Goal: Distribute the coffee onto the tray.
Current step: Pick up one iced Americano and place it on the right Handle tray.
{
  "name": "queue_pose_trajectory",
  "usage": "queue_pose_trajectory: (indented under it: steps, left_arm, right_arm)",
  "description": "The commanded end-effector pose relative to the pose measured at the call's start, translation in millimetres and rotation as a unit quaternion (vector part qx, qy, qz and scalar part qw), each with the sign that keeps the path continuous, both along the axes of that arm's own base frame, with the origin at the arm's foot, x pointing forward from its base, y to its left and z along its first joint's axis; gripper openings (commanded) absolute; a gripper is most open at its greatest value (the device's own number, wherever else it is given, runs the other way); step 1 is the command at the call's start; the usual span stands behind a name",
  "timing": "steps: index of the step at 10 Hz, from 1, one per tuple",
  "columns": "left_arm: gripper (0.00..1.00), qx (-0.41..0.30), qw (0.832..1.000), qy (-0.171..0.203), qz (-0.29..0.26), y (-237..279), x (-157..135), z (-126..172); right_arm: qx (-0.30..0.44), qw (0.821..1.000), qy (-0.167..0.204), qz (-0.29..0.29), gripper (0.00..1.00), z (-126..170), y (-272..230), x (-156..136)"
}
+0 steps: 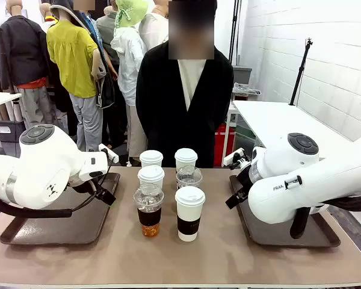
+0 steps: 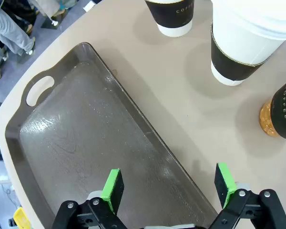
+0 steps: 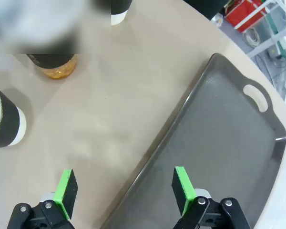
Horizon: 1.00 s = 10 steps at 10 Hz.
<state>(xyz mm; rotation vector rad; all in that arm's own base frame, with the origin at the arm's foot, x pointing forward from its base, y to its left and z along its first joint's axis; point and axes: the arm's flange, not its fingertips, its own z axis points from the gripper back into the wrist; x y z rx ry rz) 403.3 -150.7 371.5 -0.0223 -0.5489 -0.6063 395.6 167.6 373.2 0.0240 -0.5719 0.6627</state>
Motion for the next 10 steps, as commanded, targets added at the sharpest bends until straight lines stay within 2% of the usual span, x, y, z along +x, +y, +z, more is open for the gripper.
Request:
queue_pose_trajectory:
  steps: [1, 10]
  left_arm:
    - [1.0, 0.0, 1.0, 0.0, 0.0, 0.0, -0.1, 0.1]
    - [1.0, 0.0, 1.0, 0.0, 0.0, 0.0, -0.1, 0.1]
  right_arm:
    - [0.0, 1.0, 0.0, 0.0, 1.0, 0.0, 0.0, 0.0]
    - [0.0, 1.0, 0.0, 0.0, 1.0, 0.0, 0.0, 0.0]
